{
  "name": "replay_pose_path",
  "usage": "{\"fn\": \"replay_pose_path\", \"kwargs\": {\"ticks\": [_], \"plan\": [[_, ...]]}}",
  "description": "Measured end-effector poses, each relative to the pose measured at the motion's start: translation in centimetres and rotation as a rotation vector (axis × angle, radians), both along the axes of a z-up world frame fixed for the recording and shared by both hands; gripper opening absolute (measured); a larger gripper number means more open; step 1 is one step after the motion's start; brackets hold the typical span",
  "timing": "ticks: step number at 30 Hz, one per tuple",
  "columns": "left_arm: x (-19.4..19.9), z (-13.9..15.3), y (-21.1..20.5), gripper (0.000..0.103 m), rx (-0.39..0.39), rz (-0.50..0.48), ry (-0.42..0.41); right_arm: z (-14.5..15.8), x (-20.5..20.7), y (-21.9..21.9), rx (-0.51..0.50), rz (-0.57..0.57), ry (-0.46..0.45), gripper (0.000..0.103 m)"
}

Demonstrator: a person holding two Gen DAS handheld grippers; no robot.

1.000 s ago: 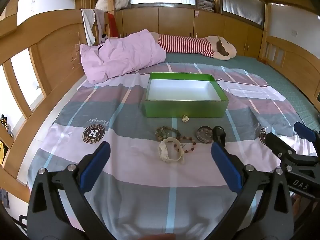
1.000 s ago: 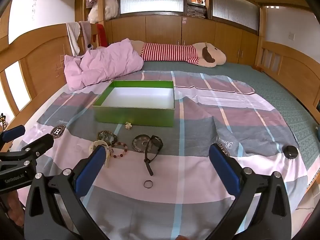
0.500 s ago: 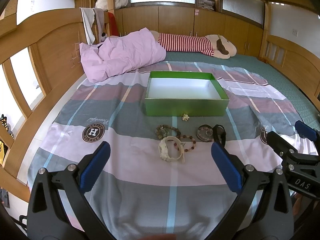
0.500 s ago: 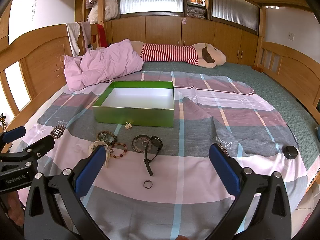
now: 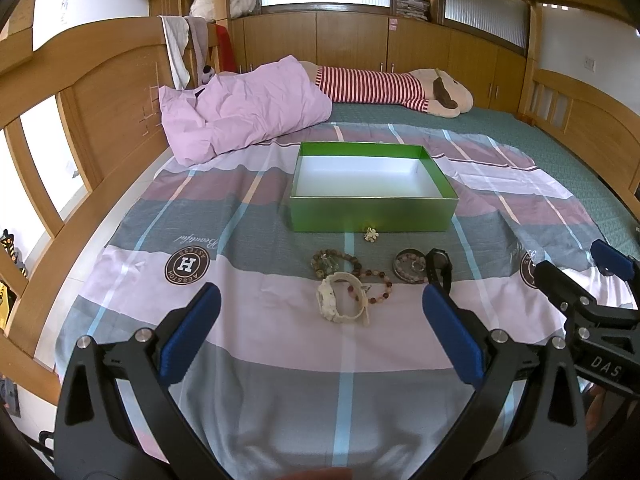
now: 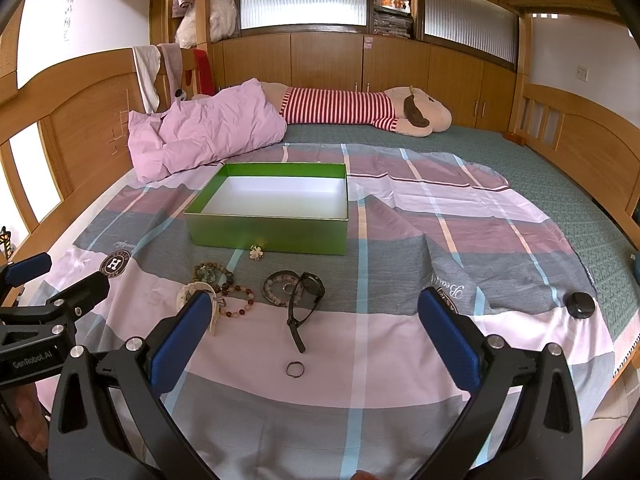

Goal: Organize jewelry

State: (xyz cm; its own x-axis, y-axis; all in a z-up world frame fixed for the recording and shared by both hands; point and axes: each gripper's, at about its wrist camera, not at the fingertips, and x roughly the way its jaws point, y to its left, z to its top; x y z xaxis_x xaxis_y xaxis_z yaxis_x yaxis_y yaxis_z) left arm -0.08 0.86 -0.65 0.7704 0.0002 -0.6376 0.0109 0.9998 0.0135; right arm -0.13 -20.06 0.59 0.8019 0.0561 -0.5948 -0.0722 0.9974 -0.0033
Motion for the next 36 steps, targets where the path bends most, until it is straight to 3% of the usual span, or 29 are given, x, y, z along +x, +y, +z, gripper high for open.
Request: {"fn": "replay_pose_path", "kwargs": {"ticks": [36], "plan": [[0.1,0.01,-0.05,0.1,0.002,0.0,0.005,0.05,-0.01,-0.21,-0.003,-0.002,-0.001,0.101]]}}
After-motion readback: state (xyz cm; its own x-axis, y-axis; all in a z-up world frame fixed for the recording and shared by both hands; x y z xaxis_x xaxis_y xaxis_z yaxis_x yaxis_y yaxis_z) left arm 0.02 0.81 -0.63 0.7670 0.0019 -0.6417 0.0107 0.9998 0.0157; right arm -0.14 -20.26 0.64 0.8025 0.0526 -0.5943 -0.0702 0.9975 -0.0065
